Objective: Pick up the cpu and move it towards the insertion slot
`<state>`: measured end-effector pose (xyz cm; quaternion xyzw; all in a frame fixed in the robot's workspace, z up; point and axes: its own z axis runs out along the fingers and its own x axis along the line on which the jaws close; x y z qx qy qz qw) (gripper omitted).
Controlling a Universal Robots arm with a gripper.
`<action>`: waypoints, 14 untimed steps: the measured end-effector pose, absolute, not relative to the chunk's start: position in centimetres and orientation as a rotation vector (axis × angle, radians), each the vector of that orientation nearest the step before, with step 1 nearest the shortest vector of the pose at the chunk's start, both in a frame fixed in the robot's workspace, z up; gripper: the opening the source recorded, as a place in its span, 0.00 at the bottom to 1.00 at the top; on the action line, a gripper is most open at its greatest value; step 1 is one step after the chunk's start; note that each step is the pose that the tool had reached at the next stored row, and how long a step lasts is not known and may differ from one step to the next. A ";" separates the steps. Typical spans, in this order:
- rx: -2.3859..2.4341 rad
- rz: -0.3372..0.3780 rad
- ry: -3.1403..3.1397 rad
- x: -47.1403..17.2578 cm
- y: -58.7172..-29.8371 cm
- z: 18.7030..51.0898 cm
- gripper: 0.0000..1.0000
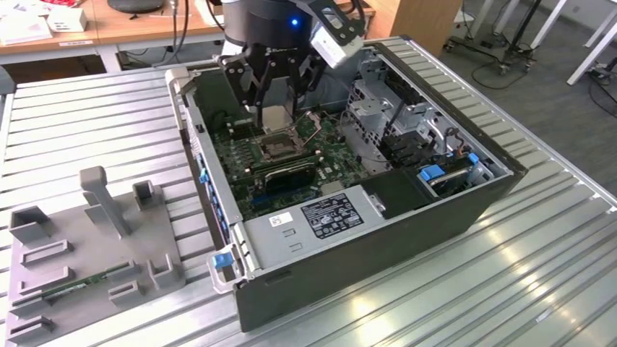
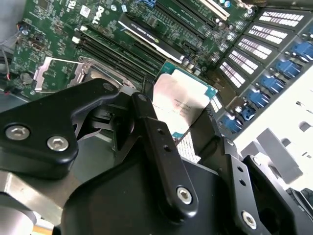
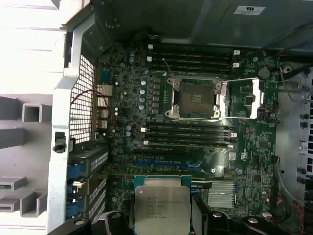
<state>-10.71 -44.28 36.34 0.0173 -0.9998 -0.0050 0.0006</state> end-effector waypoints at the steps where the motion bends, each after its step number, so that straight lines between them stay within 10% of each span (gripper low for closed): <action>1: 0.054 -0.016 -3.140 -10.6 -44.3 36.3 0.55; 14: 0.054 -0.016 -3.140 -9.7 -44.3 36.3 0.55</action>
